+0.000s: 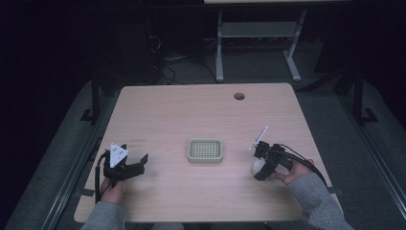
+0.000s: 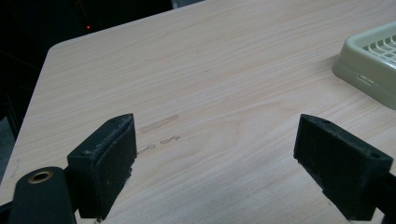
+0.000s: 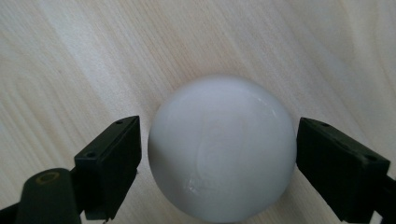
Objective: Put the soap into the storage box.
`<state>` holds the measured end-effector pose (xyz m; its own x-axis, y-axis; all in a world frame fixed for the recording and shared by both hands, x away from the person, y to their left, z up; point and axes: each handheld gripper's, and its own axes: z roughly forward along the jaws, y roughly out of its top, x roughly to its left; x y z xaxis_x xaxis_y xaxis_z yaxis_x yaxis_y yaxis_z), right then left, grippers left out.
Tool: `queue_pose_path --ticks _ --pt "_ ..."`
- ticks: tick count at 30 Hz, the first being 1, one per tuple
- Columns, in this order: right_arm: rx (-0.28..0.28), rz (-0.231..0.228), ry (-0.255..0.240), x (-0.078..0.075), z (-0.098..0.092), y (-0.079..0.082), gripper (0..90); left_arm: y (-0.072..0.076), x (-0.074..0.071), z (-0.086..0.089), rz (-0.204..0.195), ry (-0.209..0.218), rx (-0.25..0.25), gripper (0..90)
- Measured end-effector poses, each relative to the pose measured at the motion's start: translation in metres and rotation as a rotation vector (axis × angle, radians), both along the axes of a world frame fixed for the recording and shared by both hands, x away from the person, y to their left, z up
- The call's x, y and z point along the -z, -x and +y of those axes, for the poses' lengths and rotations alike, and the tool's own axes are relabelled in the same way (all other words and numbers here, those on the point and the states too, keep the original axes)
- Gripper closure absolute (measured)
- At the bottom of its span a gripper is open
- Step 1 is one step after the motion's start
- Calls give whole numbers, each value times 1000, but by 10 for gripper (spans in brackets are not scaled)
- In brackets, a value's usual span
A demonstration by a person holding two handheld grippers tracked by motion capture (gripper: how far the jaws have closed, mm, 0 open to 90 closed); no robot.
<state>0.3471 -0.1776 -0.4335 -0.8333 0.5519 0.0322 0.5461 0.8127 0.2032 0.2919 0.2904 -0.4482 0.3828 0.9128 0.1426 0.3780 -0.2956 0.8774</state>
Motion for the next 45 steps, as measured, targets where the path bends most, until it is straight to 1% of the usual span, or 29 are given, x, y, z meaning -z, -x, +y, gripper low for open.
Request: queue_pose_path --ticks 6,8,11,12,16,18,21,24,26,29,31,34,37,38,39,40,41,45 --pt "-4 3 32 4 2 0 161 0 0 0 -1 3 -2 128" --pt "-5 6 34 5 2 0 181 0 0 0 -1 4 -2 128" --pt "-7 11 39 5 2 0 187 0 0 0 -2 3 -2 128" --pt "-12 12 39 6 2 -1 210 0 0 1 -3 2 -2 128" --pt "-19 19 37 6 3 -1 233 0 0 1 0 -2 -4 128" --pt "-24 18 43 6 4 -1 234 0 0 1 -5 1 -5 128" --pt "-29 1 58 5 5 0 237 -1 0 1 -8 13 -8 128" --pt "-30 4 56 5 4 -1 238 0 -1 1 -4 6 -7 128" --pt "-35 12 44 5 3 -1 238 0 -1 1 -5 6 -8 128" --pt "-43 -1 33 1 4 0 239 -1 0 1 -8 14 -11 128" --pt "-45 -5 23 -4 5 0 238 0 -1 1 -6 12 -12 128" --pt "-54 -5 -1 -10 8 0 238 0 -1 2 -10 17 -15 128" --pt "-66 -15 -9 -18 12 -3 239 0 -1 2 -9 17 -17 128" --pt "-66 -15 -9 -18 12 -3 239 0 -1 2 -9 17 -17 128" --pt "-68 -20 -17 -23 14 -5 239 0 -1 2 -10 14 -18 128" --pt "-75 -25 -18 -24 14 -6 239 0 -1 2 -10 14 -18 128" --pt "-75 -21 -20 -26 16 -7 238 0 -1 2 -6 11 -17 128" --pt "-83 -26 -17 -31 22 -10 238 0 -1 2 -5 14 -14 128"
